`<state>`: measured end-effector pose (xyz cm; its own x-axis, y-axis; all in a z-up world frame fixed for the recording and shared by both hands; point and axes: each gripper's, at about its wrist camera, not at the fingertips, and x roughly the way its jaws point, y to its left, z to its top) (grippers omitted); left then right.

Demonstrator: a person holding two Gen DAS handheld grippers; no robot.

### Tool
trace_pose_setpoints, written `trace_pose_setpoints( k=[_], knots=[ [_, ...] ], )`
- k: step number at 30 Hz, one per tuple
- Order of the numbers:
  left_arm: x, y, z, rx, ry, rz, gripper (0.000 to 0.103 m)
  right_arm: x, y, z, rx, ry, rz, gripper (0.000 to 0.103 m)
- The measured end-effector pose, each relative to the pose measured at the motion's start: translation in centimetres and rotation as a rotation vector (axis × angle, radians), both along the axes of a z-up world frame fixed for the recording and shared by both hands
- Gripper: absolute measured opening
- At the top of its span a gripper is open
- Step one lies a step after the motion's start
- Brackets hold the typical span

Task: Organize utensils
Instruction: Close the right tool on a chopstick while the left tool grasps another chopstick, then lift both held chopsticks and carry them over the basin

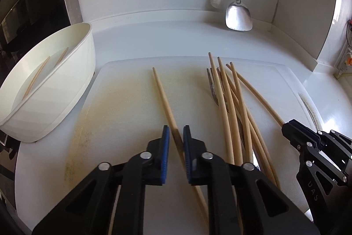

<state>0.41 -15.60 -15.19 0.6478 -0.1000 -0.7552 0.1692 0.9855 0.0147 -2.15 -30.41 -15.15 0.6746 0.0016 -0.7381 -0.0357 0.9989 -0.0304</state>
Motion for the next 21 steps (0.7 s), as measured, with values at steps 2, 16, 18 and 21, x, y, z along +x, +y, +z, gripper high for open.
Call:
trace_pose_setpoints(
  k=[2, 16, 18, 21],
  knots=[
    [0.0, 0.0, 0.0, -0.004, 0.000, -0.004, 0.008, -0.2, -0.2, 0.0, 0.016, -0.007, -0.007, 0.006],
    [-0.8, 0.7, 1.8, -0.081, 0.013, -0.015, 0.007, -1.7, -1.8, 0.6, 0.145, -0.057, -0.066, 0.006],
    [-0.9, 0.8, 2.2, -0.087, 0.013, -0.015, 0.007, -1.9, -1.7, 0.9, 0.150, -0.063, -0.064, 0.006],
    [-1.1, 1.1, 3.0, -0.090, 0.013, -0.009, 0.007, -2.1, -1.6, 1.9, 0.151, -0.069, -0.060, 0.006]
  ],
)
